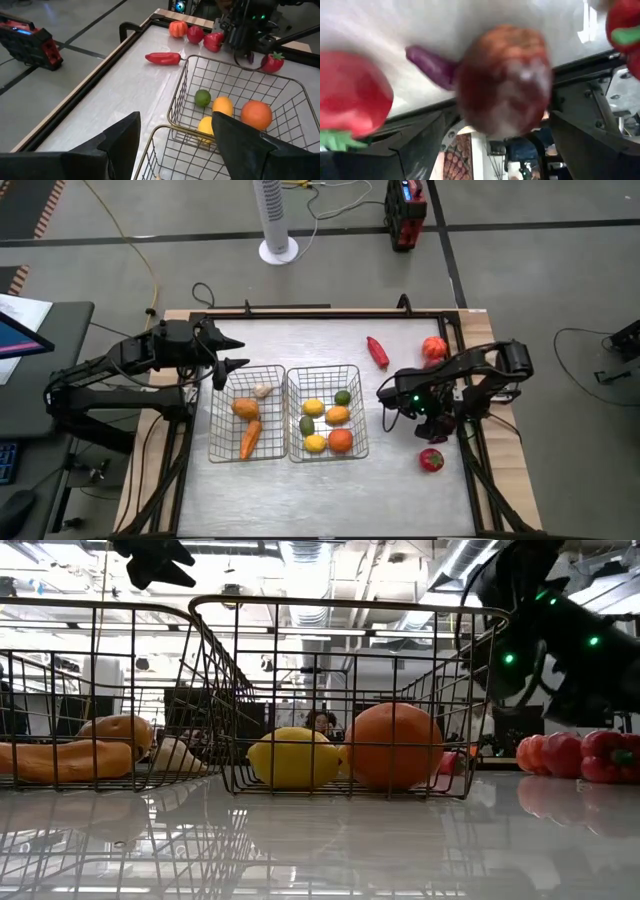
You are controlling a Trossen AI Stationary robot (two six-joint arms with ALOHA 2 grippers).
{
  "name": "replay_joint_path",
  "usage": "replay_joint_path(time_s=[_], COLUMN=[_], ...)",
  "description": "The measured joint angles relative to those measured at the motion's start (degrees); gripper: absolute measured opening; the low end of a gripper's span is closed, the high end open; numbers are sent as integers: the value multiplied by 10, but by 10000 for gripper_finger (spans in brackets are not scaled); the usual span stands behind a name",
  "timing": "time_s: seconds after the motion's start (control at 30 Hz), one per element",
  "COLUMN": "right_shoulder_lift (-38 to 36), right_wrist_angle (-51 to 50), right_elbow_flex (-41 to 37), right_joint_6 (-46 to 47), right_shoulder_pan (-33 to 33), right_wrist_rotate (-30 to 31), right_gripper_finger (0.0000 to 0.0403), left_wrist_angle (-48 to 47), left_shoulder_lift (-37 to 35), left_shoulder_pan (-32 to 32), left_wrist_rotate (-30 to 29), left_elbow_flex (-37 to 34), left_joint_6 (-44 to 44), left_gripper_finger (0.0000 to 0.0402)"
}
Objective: Sort produce into baskets
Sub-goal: Put the red apple into the right basket
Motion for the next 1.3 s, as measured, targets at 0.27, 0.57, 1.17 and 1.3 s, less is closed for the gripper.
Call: replay_joint_path(time_s=[0.27, 0.57, 1.17, 1.3], right_shoulder_lift=[67, 90, 44, -5], right_wrist_angle=[11, 55, 21, 20], right_elbow_flex=[2, 4, 110, 135], right_joint_6=[-7, -27, 36, 97], right_shoulder_pan=[3, 18, -41, -66], right_wrist_rotate=[14, -3, 20, 35], right_gripper_finger=[382, 352, 313, 313], left_wrist_angle=[-1, -18, -19, -19], left_shoulder_lift=[0, 0, 0, 0], left_shoulder_pan=[0, 0, 0, 0], left_wrist_rotate=[1, 1, 1, 1], left_elbow_flex=[0, 0, 0, 0], left_joint_6=[-1, 0, 1, 1], left_gripper_finger=[234, 234, 234, 234])
